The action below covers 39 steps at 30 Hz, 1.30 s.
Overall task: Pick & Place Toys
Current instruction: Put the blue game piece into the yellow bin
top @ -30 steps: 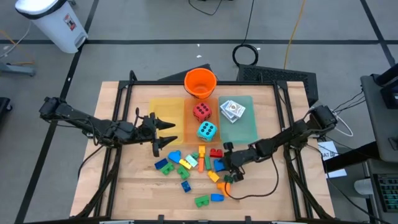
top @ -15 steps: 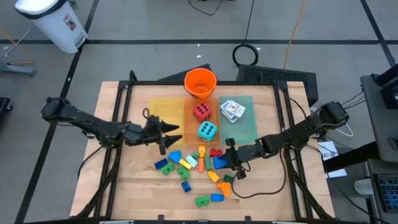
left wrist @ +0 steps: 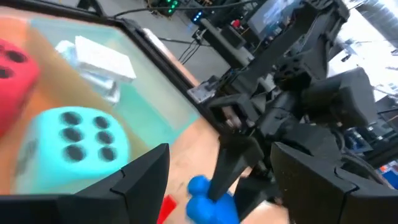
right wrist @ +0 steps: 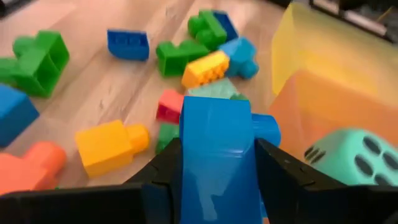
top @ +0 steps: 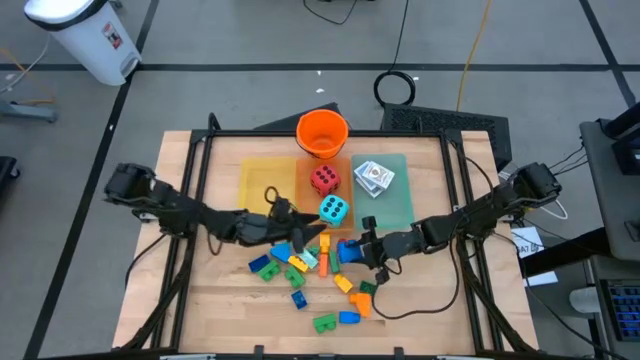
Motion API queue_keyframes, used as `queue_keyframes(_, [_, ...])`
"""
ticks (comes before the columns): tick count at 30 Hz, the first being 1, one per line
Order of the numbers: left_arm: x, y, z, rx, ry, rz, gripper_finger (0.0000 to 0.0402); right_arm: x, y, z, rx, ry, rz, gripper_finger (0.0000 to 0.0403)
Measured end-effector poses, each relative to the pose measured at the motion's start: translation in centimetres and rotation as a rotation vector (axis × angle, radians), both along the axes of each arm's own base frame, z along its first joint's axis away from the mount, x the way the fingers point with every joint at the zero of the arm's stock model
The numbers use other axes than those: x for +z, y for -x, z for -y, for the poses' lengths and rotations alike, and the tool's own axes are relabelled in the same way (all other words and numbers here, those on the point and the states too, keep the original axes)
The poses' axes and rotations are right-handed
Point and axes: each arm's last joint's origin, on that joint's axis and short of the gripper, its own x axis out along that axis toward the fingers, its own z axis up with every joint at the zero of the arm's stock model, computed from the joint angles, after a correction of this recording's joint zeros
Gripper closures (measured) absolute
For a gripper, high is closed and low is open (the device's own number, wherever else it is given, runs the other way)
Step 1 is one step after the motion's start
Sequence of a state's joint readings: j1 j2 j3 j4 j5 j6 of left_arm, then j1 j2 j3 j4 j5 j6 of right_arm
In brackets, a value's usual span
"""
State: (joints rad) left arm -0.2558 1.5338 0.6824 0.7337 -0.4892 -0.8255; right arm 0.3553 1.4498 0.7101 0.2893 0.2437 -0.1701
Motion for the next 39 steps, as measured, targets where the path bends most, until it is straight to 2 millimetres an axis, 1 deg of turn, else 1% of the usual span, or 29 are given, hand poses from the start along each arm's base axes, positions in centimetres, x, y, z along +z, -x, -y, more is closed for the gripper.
queue_keyframes(4, [0.1,-1.5,0.4,-0.002,0.008,0.001,0.0119,0.6,-0.2,0.2,-0.041,0.09,0.07,0.0277])
queue_keyframes(8, [0.5,-2.4,0.5,-0.011,0.004,0.014,0.0119,1.3,-0.5,0.4,-0.123,0.216,0.147,0.0277])
queue_keyframes(10, [0.4,-2.4,0.4,-0.008,0.007,0.003,0.0119,1.7,-0.5,0.4,-0.154,0.275,0.188,0.0277])
queue_keyframes(15, [0.0,-2.5,-0.3,0.018,0.049,-0.024,0.0119,2.6,-0.6,0.1,-0.151,0.38,0.266,0.0274])
queue_keyframes(20, [0.0,-2.6,-0.5,0.025,0.066,-0.016,0.0119,3.1,-0.8,0.0,-0.146,0.409,0.312,0.0273])
queue_keyframes(30, [0.3,-2.6,-0.3,0.012,0.068,0.008,0.0119,3.3,-0.8,0.0,-0.138,0.436,0.325,0.0271])
queue_keyframes(36, [1.7,-3.3,0.0,-0.022,-0.018,0.023,0.0119,3.3,-0.8,0.0,-0.138,0.436,0.325,0.0271])
queue_keyframes(39, [2.0,-3.6,0.2,-0.028,-0.043,-0.013,0.0119,3.3,-0.8,0.0,-0.138,0.436,0.326,0.0271])
